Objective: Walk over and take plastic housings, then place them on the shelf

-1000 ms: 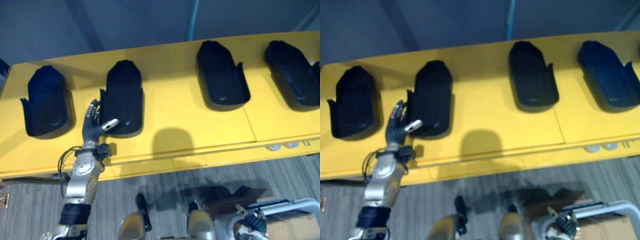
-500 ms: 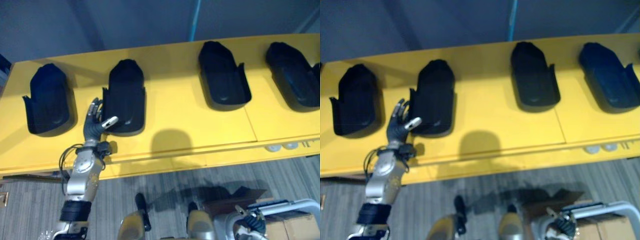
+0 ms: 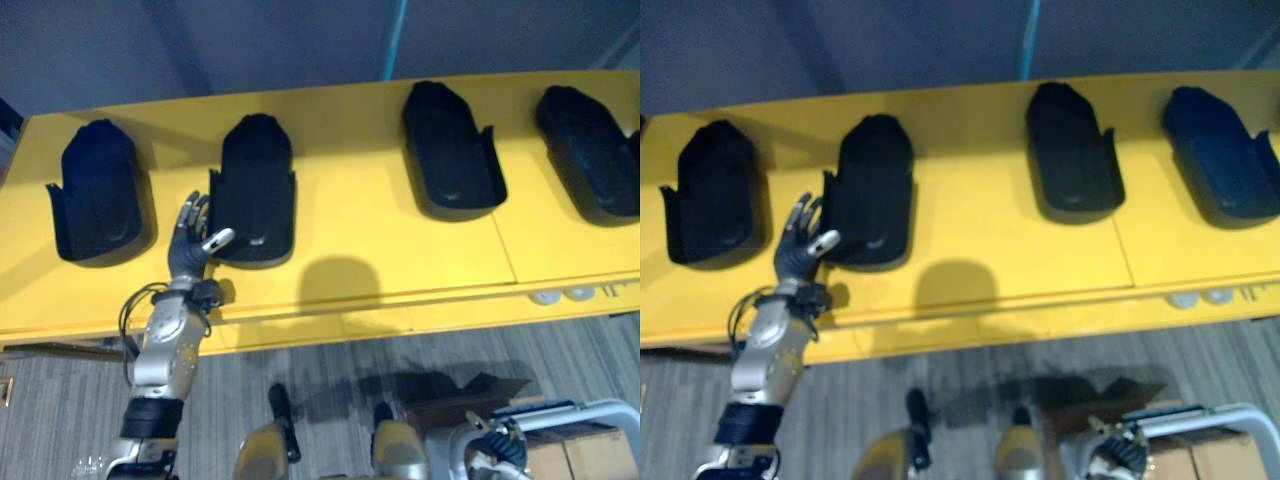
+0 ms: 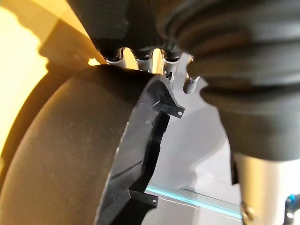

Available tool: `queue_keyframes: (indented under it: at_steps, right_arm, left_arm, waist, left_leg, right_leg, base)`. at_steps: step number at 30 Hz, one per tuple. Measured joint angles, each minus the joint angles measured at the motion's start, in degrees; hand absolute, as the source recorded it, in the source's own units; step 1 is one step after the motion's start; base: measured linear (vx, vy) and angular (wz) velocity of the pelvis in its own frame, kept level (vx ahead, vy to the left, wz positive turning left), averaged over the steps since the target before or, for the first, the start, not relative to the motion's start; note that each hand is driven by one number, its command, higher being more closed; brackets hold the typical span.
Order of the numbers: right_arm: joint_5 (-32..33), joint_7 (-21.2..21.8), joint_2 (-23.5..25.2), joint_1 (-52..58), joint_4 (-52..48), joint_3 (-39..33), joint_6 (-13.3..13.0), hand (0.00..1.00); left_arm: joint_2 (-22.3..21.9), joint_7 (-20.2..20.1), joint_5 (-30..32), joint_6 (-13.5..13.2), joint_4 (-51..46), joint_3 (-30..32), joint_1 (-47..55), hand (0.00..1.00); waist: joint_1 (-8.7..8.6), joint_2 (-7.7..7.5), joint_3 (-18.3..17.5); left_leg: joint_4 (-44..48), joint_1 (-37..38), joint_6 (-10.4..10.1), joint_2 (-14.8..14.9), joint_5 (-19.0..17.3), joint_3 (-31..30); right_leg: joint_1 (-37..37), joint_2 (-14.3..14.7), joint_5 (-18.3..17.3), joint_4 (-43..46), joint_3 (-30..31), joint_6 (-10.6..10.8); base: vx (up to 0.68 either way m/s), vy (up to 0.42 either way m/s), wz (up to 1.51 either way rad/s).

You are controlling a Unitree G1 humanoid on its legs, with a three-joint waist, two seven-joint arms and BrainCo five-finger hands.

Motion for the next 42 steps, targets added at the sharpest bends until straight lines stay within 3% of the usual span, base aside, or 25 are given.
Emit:
queue_keyframes:
  at_steps: [14, 19, 22, 24, 26, 29, 33, 37, 39, 42]
  right_arm:
    - [0.04, -0.16, -0.03, -1.12, 1.24, 0.1, 0.11, 0.0]
    - [-0.1, -0.76, 0.02, -1.41, 1.34, 0.18, 1.48, 0.0]
    - [-1.29, -6.61, 0.25, -1.83, 1.34, 0.79, 2.22, 0.0]
    - [-3.58, -15.92, 0.42, -1.95, -0.02, -0.45, 2.06, 0.0]
    - [-4.92, -22.05, 0.59, -1.79, -3.71, -4.05, 0.97, 0.0]
    - [-9.32, -27.53, 0.11, -0.91, -9.78, -8.48, -0.09, 0.0]
    - [-13.84, -30.64, 0.09, -0.26, -14.92, -9.74, -0.47, 0.0]
    - [-15.26, -30.09, 1.7, 1.39, -23.11, -11.1, -2.27, 0.0]
    - [-15.02, -25.42, 2.31, 2.72, -29.88, -10.84, -5.24, 0.0]
    - [-13.8, -17.64, 2.43, 3.32, -34.57, -8.73, -6.31, 0.0]
  left_arm:
    - [0.11, -0.39, 0.03, 0.05, 1.31, -0.5, -1.67, 0.0]
    - [0.12, -0.46, 0.03, 0.0, 1.31, -0.63, -1.83, 0.0]
    - [0.12, -0.45, 0.05, -0.07, 1.22, -0.81, -1.97, 0.0]
    - [0.12, -0.34, 0.09, -0.07, 0.95, -0.89, -1.75, 0.0]
    - [0.16, -0.22, 0.1, 0.03, 0.19, -0.86, -1.14, 0.0]
    - [0.16, -0.22, 0.07, 0.07, -0.66, -0.8, -0.84, 0.0]
    - [0.13, 0.06, 0.04, 0.53, -1.91, -0.6, -0.14, 0.0]
    - [0.03, 0.13, 0.07, 1.63, -3.09, 0.01, 0.36, 0.0]
    - [-0.07, 0.16, 0.14, 1.82, -3.33, 0.57, 0.39, 0.0]
    - [-0.16, 0.58, 0.17, 1.8, -3.69, 1.73, 0.2, 0.0]
  waist:
    - [-0.56, -0.3, 0.11]
    - [-0.55, -0.54, 0.24]
    - [-0.58, -0.86, 0.41]
    - [-0.58, -0.88, 0.42]
    - [-0.69, -0.97, 0.47]
    - [-0.84, -1.35, 0.68]
    - [-1.06, -1.41, 0.71]
    - [-1.69, -1.4, 0.71]
    - [-2.22, -1.38, 0.74]
    - [-2.48, -1.75, 1.26]
  left_leg:
    - [-3.54, 1.11, 0.12, -0.68, 2.1, 0.25]
    - [-5.02, 1.96, 0.48, -0.91, 2.96, 0.51]
    - [-5.31, 2.21, 0.43, -0.92, 3.04, 0.8]
    - [-6.01, 2.65, 0.28, -0.92, 3.15, 1.18]
    - [-6.02, 2.94, 0.37, -0.92, 3.05, 1.51]
    - [-6.06, 2.98, 0.4, -0.91, 3.02, 1.57]
    - [-6.11, 3.02, 0.38, -0.88, 3.02, 1.92]
    - [-6.07, 2.91, 0.65, -0.9, 3.15, 1.95]
    - [-6.06, 2.7, 0.78, -0.91, 2.78, 2.31]
    - [-4.87, 1.91, 1.24, -0.86, 2.39, 2.88]
  right_leg:
    - [0.26, -0.21, 0.53, -1.5, 0.13, 0.45]
    - [0.48, -0.28, 0.65, -1.79, 0.19, 0.64]
    - [0.71, -0.27, 0.66, -1.92, 0.19, 0.65]
    - [0.74, -0.32, 0.66, -1.93, 0.37, 0.66]
    - [0.82, -0.37, 0.66, -1.93, 0.6, 0.66]
    - [0.82, -0.26, 0.66, -1.97, 0.76, 0.66]
    - [0.58, -0.21, 0.66, -1.98, 1.27, 0.66]
    - [0.43, -0.17, 1.13, -2.0, 1.33, 0.41]
    - [0.01, -0.19, 1.45, -2.05, 1.51, 0.05]
    - [-0.56, -0.32, 1.61, -2.25, 1.72, 0.15]
  base:
    - [0.0, 0.0, 0.0]
    - [0.0, 0.0, 0.0]
    - [0.0, 0.0, 0.0]
    - [0.0, 0.001, -0.05]
    - [0.01, 0.003, -0.08]
    - [0.0, 0.001, -0.02]
    - [0.0, 0.001, -0.03]
    - [0.0, 0.002, -0.01]
    - [-0.02, 0.021, -0.08]
    - [-0.03, 0.016, -0.1]
